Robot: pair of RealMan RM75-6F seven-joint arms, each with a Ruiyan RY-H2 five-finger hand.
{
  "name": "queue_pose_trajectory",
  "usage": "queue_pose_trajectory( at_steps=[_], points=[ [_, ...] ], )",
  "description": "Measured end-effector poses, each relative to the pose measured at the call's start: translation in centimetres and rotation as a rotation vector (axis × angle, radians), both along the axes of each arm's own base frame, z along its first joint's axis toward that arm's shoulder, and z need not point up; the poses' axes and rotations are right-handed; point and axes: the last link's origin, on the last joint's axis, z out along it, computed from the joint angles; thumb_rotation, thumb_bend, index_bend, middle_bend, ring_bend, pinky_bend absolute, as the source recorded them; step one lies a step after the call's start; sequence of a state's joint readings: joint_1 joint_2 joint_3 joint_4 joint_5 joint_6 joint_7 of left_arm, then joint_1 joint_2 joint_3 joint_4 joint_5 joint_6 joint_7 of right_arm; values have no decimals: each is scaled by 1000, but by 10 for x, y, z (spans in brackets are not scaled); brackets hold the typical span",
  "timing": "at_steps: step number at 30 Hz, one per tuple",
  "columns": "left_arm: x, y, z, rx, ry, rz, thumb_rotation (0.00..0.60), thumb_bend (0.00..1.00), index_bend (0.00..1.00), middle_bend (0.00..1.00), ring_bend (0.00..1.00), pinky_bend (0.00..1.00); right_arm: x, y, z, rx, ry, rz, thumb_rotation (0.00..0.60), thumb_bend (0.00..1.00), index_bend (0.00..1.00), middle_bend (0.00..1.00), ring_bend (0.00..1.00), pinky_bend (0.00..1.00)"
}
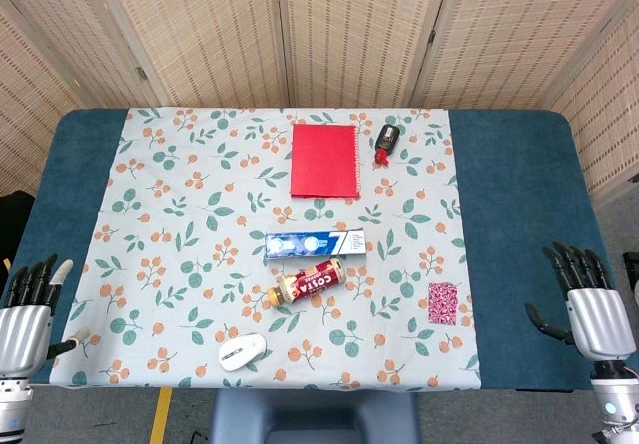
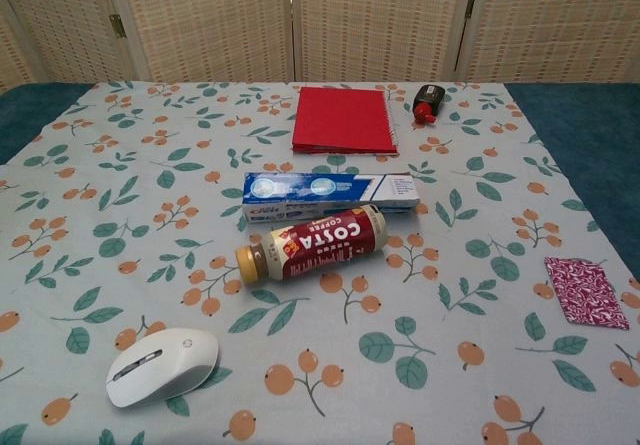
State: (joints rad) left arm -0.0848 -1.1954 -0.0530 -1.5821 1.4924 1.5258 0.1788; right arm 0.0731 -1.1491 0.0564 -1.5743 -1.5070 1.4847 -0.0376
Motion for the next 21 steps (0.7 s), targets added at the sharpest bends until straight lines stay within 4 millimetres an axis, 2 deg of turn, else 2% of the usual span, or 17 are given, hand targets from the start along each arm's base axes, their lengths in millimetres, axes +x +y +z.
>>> queue_pose_trajectory(
  at_steps=[10,21],
  points=[
    [-3,3,-2,-24,11,26,600,183,26,0,0,0,1,1,0,35,3,-15,425,377,89,103,56,0],
    [-3,-2,0,-7,0,5,600,183,32,0,0,0,4,2,3,40,-11,4,426,376,92,103,55,0]
  ],
)
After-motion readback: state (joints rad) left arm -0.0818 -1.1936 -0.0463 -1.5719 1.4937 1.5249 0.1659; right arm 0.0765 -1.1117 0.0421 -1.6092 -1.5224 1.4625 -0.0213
